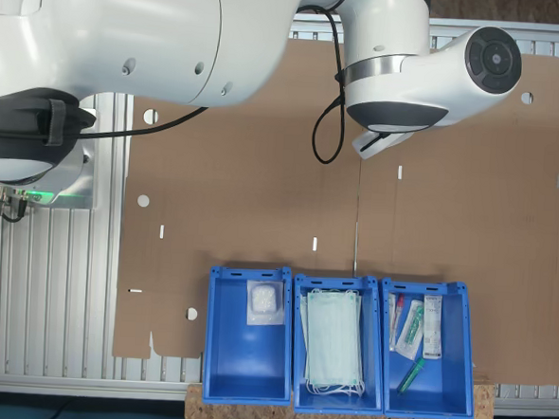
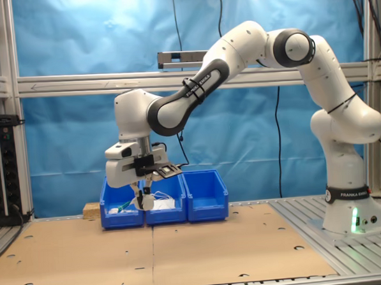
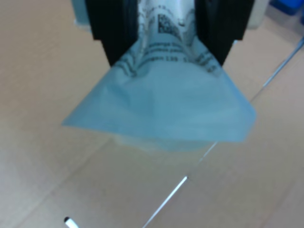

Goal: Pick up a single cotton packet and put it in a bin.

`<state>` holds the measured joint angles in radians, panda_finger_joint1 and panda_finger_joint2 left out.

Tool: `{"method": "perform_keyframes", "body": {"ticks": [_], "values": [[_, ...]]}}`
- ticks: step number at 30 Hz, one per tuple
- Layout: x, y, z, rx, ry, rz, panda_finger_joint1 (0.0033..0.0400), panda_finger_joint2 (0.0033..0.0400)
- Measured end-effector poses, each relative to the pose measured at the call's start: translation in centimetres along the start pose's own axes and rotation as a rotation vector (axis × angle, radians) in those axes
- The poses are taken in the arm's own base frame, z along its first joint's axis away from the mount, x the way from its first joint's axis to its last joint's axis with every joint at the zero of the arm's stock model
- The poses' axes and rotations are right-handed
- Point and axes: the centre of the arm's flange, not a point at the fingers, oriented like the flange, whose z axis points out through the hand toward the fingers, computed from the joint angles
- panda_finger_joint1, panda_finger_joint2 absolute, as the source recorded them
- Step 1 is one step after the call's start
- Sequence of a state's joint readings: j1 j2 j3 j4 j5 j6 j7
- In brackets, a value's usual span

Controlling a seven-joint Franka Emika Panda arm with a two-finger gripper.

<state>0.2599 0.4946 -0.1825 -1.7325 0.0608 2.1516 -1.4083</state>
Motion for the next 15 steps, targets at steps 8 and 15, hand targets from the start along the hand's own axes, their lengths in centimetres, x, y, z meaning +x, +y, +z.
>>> {"method": "perform_keyframes", "body": {"ticks": [8,15], "values": [[-1.8,-1.7,-1.6,0.012,0.003,0.046,0.0082,0.0082],[-3.8,-3.0,-2.9,0.01,-0.017,0.096,0.0082,0.0082]]}}
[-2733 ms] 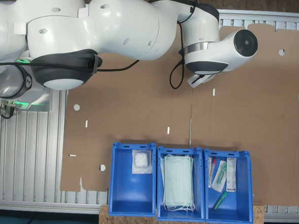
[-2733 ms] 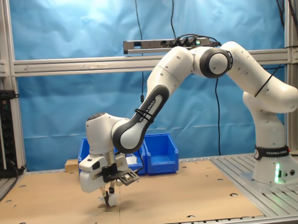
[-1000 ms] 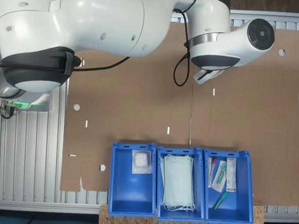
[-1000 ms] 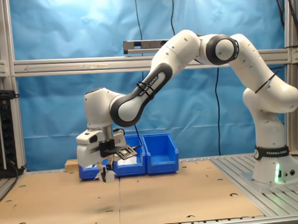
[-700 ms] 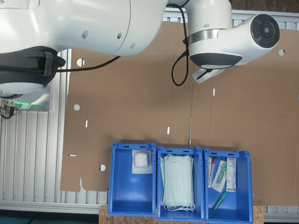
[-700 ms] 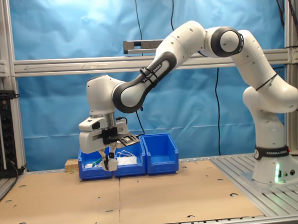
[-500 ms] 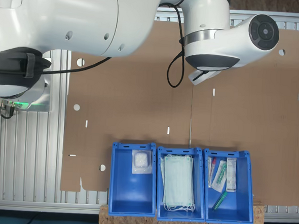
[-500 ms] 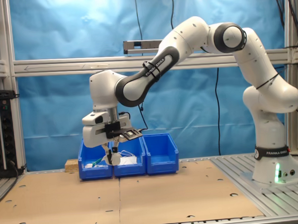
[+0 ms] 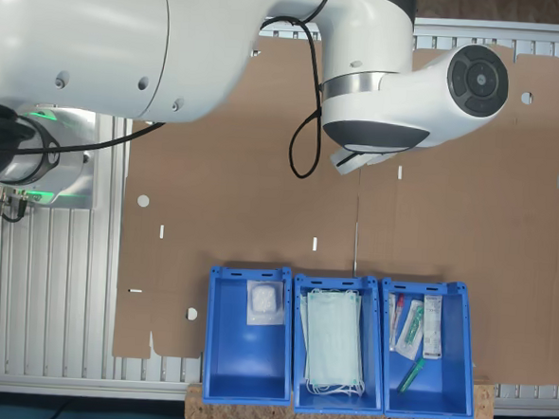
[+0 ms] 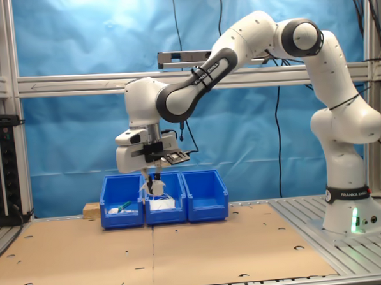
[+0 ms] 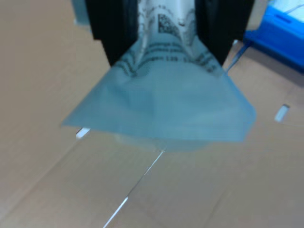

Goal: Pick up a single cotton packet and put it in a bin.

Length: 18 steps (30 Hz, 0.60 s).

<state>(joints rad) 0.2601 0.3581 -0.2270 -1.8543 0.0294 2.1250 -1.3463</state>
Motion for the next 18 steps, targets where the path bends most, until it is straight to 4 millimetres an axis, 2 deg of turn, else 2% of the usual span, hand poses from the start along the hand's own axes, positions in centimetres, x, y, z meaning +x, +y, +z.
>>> {"method": "perform_keyframes", "body": {"ticks": [11,16,18], "values": [[-5.0,-1.8,-2.6,-0.019,-0.033,0.097,0.0082,0.0082],[-7.7,-3.1,-3.3,-0.025,-0.059,0.132,0.0082,0.0082],[-8.3,-3.4,-3.5,-0.026,-0.065,0.137,0.0082,0.0082]]}}
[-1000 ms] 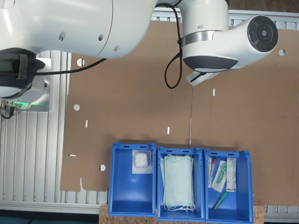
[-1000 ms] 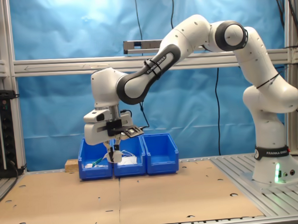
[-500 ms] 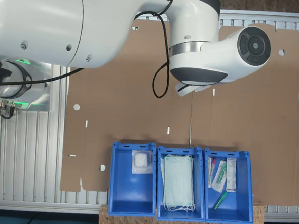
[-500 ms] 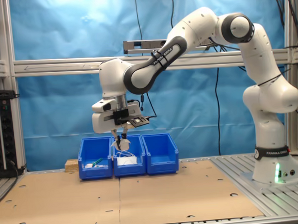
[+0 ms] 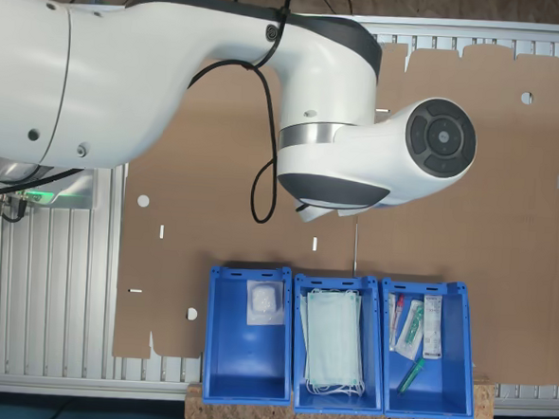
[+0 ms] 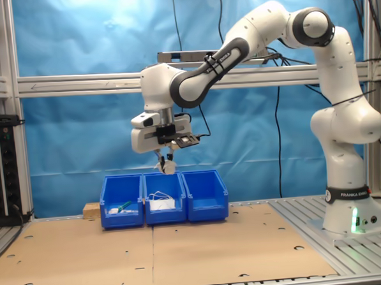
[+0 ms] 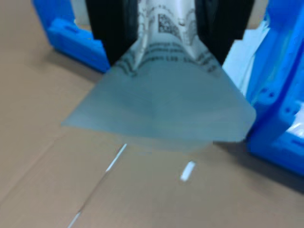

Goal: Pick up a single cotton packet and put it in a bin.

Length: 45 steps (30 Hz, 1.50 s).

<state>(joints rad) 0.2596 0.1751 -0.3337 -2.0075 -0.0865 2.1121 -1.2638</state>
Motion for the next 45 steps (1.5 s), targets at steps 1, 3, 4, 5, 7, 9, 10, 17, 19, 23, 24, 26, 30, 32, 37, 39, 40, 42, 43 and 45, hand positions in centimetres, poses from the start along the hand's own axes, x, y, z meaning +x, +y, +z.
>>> {"method": "perform_keyframes", "body": {"ticks": [1,3,4,5,7,9,10,17,19,23,24,26,30,32,37,39,40,42,43,45], "values": [[-0.6,-0.2,-0.1,-0.001,-0.006,0.005,0.0082,0.0082],[-1.7,-0.7,-0.3,-0.003,-0.017,0.016,0.0082,0.0082],[-2.3,-0.9,-0.3,-0.004,-0.021,0.021,0.0082,0.0082],[-2.8,-1.1,-0.4,-0.005,-0.026,0.025,0.0082,0.0082],[-3.8,-1.6,-0.6,-0.007,-0.034,0.032,0.0082,0.0082],[-4.8,-2.1,-0.7,-0.007,-0.039,0.04,0.0082,0.0082],[-5.3,-2.4,-0.7,-0.007,-0.042,0.044,0.0082,0.0082],[-8.8,-3.6,-0.8,-0.009,-0.063,0.07,0.0082,0.0082],[-10.5,-3.7,-0.8,-0.009,-0.071,0.089,0.0082,0.0082],[-12.8,-3.6,-0.5,-0.005,-0.083,0.121,0.0082,0.0082],[-13.4,-3.6,-0.4,-0.003,-0.086,0.13,0.0082,0.0082],[-14.7,-3.5,-0.2,0.0,-0.089,0.148,0.0083,0.0083],[-17.1,-3.4,0.3,0.003,-0.096,0.18,0.0083,0.0083],[-18.2,-3.3,0.6,0.001,-0.099,0.194,0.0083,0.0083],[-20.8,-3.0,1.6,-0.01,-0.11,0.22,0.0083,0.0083],[-21.6,-2.9,2.0,-0.013,-0.115,0.227,0.0083,0.0083],[-22.0,-2.9,2.3,-0.014,-0.118,0.228,0.0083,0.0083],[-22.7,-2.8,2.7,-0.015,-0.123,0.231,0.0083,0.0083],[-23.0,-2.8,2.9,-0.016,-0.126,0.232,0.0083,0.0083],[-23.5,-2.7,3.2,-0.017,-0.13,0.231,0.0083,0.0083]]}}
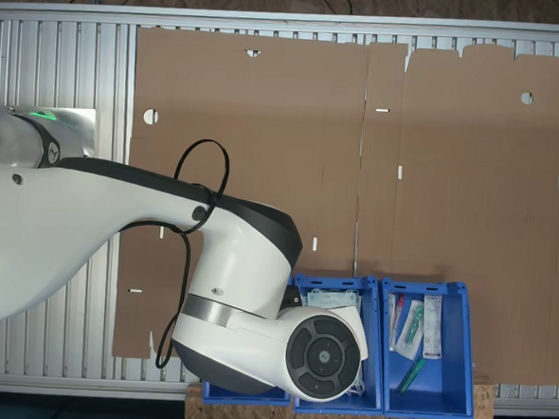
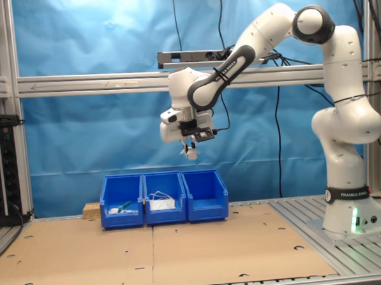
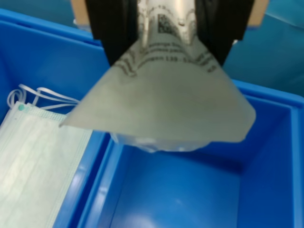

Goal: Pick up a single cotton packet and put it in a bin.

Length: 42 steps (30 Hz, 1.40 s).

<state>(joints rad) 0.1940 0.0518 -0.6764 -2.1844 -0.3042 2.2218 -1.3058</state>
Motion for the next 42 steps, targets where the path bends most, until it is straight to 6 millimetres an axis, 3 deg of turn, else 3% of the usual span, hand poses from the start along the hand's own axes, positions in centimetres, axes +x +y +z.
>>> {"method": "perform_keyframes", "body": {"ticks": [19,31,42], "values": [[-1.0,0.4,1.0,-0.026,-0.003,-0.028,0.0083,0.0083],[-0.9,-1.2,2.5,0.003,0.013,-0.053,0.0083,0.0083],[-0.9,-1.8,2.4,0.001,0.028,-0.068,0.0083,0.0083]]}}
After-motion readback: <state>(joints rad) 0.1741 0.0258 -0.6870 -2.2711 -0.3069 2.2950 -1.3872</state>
